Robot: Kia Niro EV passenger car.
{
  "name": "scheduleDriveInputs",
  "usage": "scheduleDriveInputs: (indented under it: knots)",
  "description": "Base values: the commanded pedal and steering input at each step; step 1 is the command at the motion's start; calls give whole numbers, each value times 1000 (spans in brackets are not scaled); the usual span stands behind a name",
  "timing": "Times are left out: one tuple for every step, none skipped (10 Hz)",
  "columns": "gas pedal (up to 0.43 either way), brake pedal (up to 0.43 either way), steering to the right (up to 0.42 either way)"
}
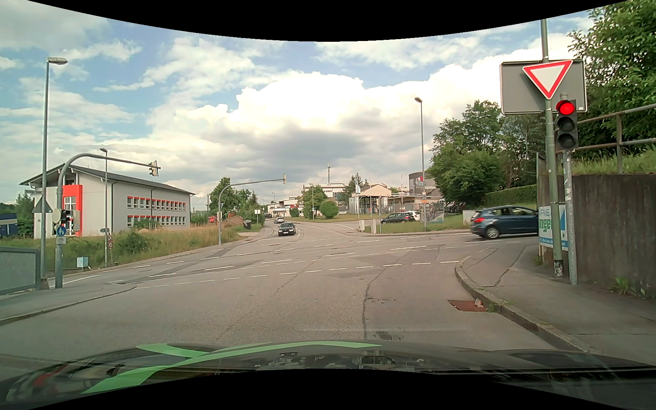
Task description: Follow the waypoints while adhering to traffic rules and regulations
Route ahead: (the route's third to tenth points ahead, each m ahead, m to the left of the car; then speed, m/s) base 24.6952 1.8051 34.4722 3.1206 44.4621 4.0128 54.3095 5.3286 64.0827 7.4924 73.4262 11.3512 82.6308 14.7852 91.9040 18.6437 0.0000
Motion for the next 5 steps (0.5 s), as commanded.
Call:
scheduleDriveInputs:
  knots:
    - [0, 591, -14]
    - [0, 591, -14]
    - [0, 591, -14]
    - [0, 591, -14]
    - [0, 591, -14]
